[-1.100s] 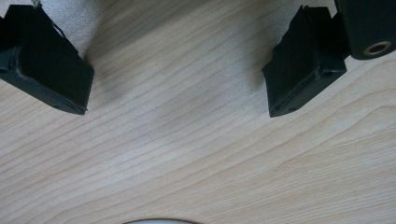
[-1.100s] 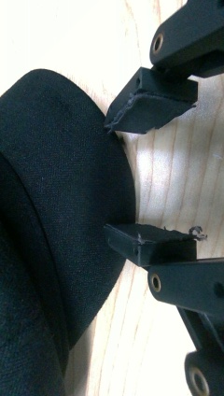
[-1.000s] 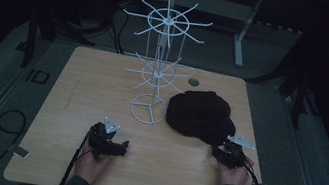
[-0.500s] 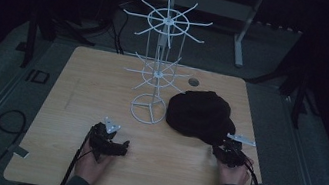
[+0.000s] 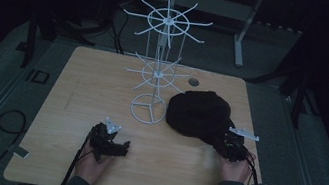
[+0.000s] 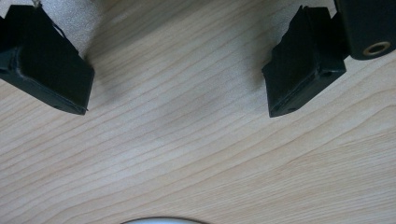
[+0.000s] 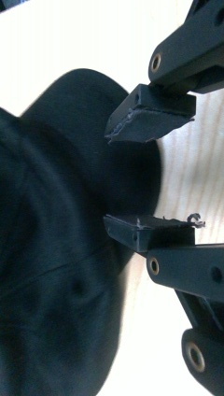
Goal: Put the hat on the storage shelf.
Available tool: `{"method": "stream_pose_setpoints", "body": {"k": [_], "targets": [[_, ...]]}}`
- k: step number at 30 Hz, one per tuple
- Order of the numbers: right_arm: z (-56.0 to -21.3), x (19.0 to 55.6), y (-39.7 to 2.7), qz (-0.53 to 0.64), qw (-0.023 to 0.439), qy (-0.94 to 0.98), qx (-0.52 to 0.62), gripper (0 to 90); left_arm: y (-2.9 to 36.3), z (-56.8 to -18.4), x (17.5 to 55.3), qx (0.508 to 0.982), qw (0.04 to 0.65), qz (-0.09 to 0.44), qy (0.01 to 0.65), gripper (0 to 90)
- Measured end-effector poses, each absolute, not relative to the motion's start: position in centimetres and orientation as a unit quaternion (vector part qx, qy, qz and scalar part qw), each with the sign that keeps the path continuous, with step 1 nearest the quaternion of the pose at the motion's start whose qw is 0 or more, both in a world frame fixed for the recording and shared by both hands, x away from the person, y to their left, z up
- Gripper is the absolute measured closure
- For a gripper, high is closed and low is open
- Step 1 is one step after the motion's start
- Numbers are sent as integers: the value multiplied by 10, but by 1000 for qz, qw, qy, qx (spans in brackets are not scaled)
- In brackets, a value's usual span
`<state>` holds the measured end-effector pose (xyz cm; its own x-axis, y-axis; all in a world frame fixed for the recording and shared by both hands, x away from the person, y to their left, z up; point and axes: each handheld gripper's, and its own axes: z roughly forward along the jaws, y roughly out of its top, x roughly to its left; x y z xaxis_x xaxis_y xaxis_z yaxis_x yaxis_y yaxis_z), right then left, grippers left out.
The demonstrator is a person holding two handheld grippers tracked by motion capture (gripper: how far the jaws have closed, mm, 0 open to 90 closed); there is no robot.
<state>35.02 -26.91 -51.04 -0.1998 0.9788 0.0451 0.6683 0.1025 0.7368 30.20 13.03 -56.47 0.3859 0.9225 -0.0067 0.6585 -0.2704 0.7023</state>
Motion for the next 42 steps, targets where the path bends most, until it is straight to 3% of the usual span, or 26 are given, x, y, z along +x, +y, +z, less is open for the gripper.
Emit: {"method": "stream_pose_setpoints", "body": {"k": [16,42], "targets": [[-489,388,-270,324,248,684,605,490,129,-565,302,771,318,207,511,87],[-497,442,-270,268,249,682,633,466,127,-565,302,771,320,206,510,87]]}}
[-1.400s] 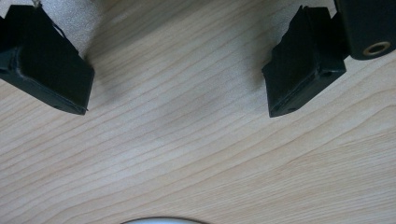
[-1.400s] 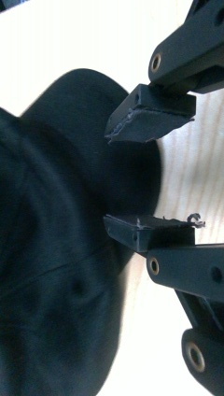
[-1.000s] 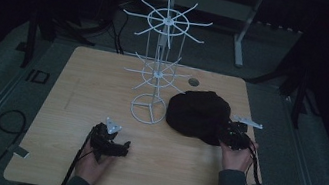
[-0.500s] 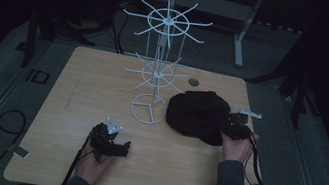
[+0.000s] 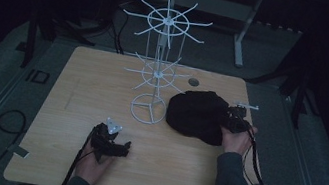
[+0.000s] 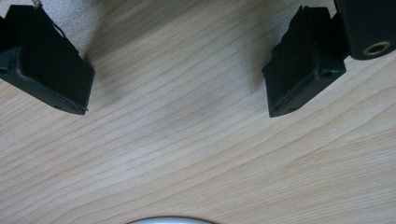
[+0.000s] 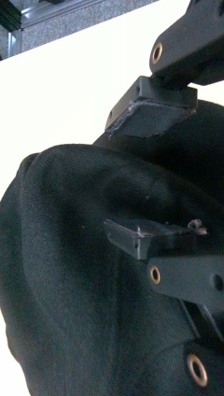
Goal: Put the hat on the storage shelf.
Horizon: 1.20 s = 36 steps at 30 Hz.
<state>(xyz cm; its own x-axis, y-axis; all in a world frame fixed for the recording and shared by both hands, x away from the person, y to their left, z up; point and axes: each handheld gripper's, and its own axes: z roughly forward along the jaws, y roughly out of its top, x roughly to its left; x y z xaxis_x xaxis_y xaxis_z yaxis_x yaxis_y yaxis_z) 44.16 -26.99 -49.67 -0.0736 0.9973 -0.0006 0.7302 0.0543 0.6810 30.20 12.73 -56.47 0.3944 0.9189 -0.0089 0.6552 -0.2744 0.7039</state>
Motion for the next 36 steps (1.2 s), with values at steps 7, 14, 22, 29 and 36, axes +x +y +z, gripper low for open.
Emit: {"method": "stream_pose_setpoints", "body": {"k": [7,14,22,29,36], "targets": [[-504,456,-267,245,244,686,640,457,127,-565,302,771,320,206,510,87],[-507,462,-264,230,228,687,651,489,127,-565,302,772,320,205,509,87],[-507,465,-256,180,254,701,641,662,127,-565,302,772,321,205,509,87],[-504,468,-250,160,266,696,647,771,127,-565,302,773,320,205,508,87],[-500,469,-259,180,256,683,660,792,126,-565,302,774,320,205,507,87]]}}
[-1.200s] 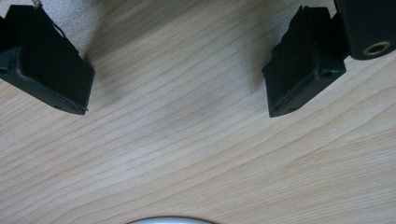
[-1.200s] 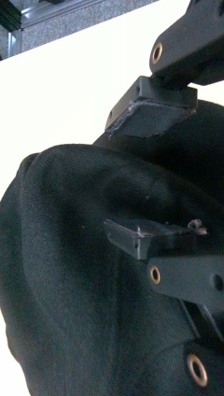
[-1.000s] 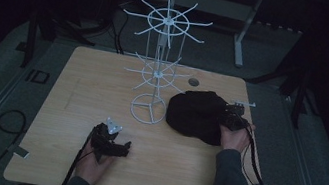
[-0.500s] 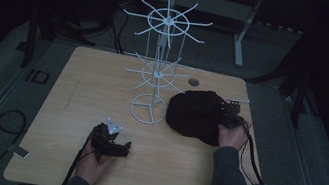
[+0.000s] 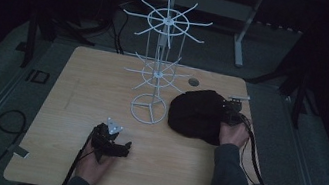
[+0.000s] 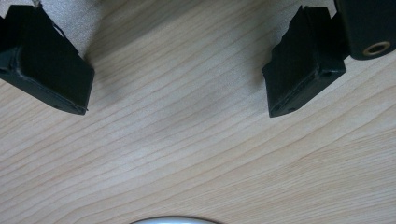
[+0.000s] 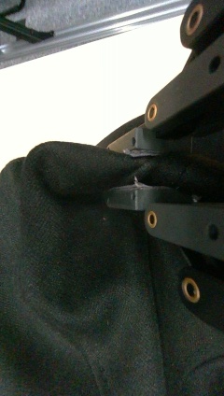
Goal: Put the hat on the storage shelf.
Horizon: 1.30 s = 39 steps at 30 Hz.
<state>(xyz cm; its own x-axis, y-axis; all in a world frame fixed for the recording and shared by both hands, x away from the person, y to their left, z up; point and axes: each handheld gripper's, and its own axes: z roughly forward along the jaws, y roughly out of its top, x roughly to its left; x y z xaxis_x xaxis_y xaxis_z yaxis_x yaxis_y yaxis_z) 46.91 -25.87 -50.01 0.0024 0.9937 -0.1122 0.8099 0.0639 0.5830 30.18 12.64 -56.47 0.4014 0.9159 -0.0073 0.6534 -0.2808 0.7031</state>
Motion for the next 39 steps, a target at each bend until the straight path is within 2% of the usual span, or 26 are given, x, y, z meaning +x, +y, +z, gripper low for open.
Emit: {"method": "stream_pose_setpoints", "body": {"k": [9,39], "targets": [[-495,470,-268,206,225,674,673,794,126,-565,302,774,320,205,506,87],[-475,471,-292,291,168,640,691,793,126,-565,302,774,321,205,506,87]]}}
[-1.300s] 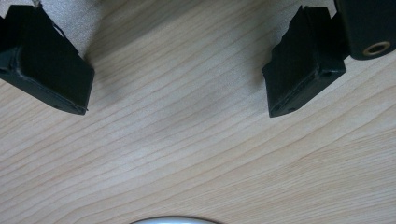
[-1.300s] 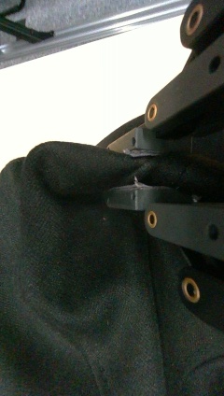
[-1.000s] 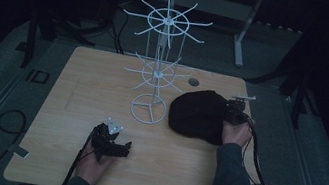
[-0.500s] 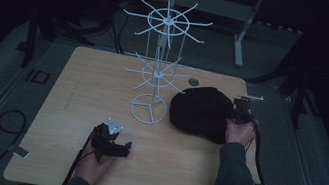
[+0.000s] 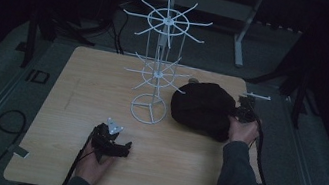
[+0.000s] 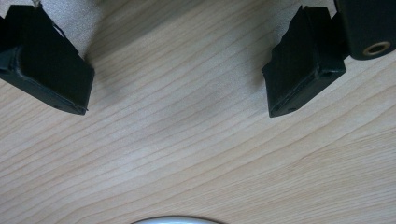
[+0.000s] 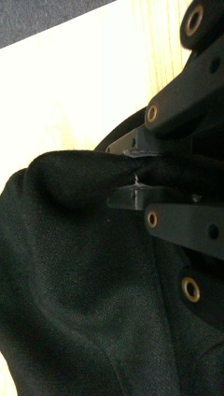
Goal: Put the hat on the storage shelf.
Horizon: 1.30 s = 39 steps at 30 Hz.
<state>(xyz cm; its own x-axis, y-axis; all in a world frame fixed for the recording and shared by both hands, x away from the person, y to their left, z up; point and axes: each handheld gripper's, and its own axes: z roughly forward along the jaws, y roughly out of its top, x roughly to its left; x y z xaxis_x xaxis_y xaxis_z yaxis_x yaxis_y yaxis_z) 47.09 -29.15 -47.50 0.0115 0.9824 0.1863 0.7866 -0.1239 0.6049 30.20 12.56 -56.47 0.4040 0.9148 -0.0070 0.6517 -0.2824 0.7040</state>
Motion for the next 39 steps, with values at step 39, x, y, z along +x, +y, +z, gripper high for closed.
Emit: {"method": "stream_pose_setpoints", "body": {"k": [39], "targets": [[-422,470,-318,318,204,620,687,791,126,-565,302,775,320,205,505,87]]}}
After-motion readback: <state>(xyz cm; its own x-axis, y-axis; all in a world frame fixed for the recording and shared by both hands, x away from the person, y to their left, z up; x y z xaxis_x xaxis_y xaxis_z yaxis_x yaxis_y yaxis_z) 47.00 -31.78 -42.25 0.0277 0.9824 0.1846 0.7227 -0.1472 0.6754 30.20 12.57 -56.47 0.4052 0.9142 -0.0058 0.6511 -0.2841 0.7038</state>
